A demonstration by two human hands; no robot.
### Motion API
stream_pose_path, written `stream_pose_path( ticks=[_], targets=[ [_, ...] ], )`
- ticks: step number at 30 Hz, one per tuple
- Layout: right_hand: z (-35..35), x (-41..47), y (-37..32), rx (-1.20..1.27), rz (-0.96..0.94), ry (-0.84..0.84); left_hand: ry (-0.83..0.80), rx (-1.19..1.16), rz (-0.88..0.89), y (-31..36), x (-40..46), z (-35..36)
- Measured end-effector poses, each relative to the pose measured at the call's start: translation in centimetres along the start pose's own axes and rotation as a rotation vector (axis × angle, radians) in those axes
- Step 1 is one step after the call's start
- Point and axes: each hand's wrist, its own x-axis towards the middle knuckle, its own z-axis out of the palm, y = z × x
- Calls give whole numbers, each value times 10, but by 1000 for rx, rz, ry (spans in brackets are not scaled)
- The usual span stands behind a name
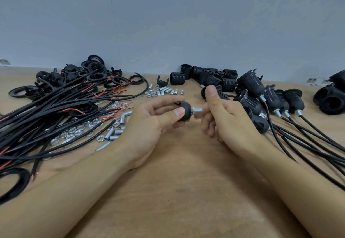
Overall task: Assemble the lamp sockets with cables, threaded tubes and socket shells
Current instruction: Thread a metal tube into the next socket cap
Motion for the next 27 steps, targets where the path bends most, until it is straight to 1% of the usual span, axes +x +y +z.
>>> stream_pose_path(
  ticks=[4,7,9,12,14,17,23,27],
  targets=[
    [-1,0,4,-38,-103,-45,4,-31,-7,3,1,-1],
    [3,-1,3,-61,-48,-43,4,-35,4,3,1,-2],
    [1,-1,0,-9,-21,-47,8,-40,5,3,1,-3],
    [0,-1,-1,57,-74,-110,-6,-29,-2,3,1,-3],
    [1,-1,2,31,-62,-112,-19,-10,-3,2,0,-2],
    [2,-2,0,-14,18,-119,-30,20,1,2,-1,-1],
    [2,-1,0,-22,-68,-84,-42,19,7,3,-1,-3],
    [3,-3,-3,-13,-24,-56,-57,35,20,2,-1,-2]
  ],
)
